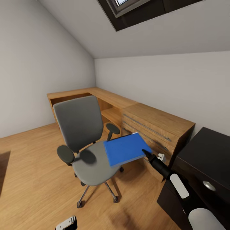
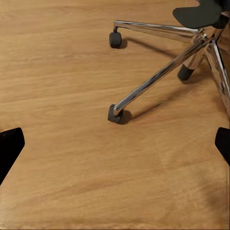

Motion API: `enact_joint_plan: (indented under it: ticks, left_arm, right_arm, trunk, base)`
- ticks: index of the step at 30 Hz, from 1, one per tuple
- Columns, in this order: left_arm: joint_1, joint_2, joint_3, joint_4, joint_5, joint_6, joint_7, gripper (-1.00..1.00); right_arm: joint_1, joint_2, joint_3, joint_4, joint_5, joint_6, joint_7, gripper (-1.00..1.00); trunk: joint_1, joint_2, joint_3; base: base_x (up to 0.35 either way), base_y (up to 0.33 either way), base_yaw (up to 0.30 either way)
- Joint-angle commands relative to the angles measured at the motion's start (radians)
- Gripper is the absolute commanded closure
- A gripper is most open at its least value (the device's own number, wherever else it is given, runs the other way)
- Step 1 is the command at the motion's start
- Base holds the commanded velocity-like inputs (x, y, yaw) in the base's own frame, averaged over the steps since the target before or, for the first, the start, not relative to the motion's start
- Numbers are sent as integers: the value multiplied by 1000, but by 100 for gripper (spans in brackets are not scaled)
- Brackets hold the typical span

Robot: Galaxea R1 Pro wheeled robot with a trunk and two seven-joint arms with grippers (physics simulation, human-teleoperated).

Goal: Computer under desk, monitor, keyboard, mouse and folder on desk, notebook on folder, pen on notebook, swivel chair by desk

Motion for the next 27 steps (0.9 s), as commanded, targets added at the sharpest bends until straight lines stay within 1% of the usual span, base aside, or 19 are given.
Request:
enact_joint_plan:
  ticks: [1, 2, 6, 8, 9, 10, 12, 15, 17, 21, 27]
  left_arm:
    - [0, -1, -8, 0, -1, 16, 8, -100]
    - [0, -2, -8, 0, -2, 42, 1, -100]
    - [0, -2, -8, 0, -2, 67, -18, -100]
    - [0, -2, -9, 0, -2, 72, -24, -100]
    - [0, -2, -9, 0, -2, 75, -26, -100]
    - [0, -2, -9, 0, -2, 76, -27, -100]
    - [0, -1, -9, 0, -2, 76, -27, -100]
    - [0, -1, -9, 0, -3, 77, -27, -100]
    - [0, -1, -8, 0, -2, 77, -27, -100]
    - [0, 1, -6, 0, -1, 77, -26, -100]
    - [0, 2, -6, 0, 0, 77, -26, -100]
  right_arm:
    - [-1, 0, 2, 0, -8, 8, 1, 100]
    - [-1, 0, 6, -1, -8, 8, 1, 100]
    - [-1, 1, 14, -1, -8, 4, 3, 100]
    - [-1, 1, 40, -1, -8, 2, 3, 100]
    - [-1, 1, 73, -2, -8, -2, 3, 100]
    - [-1, 2, 84, -2, -8, -12, 3, 100]
    - [-1, 2, 92, -1, -8, -31, 2, 100]
    - [-1, 2, 111, 2, -7, -110, -1, 100]
    - [-1, 2, 123, 3, -3, -135, -3, 100]
    - [-1, 2, 137, 3, 1, -156, -13, 100]
    - [-1, 1, 142, -2, 0, -160, -26, 100]
  trunk:
    - [-4, 7, 3]
    - [-8, 14, 6]
    - [-23, 42, 22]
    - [-31, 56, 30]
    - [-35, 63, 34]
    - [-39, 70, 39]
    - [-46, 84, 47]
    - [-58, 105, 59]
    - [-65, 119, 67]
    - [-81, 147, 81]
    - [-104, 189, 103]
  base:
    - [0, 0, -14]
    - [0, 0, -77]
    - [0, 0, -147]
    - [0, 0, -192]
    - [0, 0, -204]
    - [0, 0, -207]
    - [0, 0, -208]
    - [0, 0, -207]
    - [0, 0, -152]
    - [0, 0, -60]
    - [0, 0, -91]
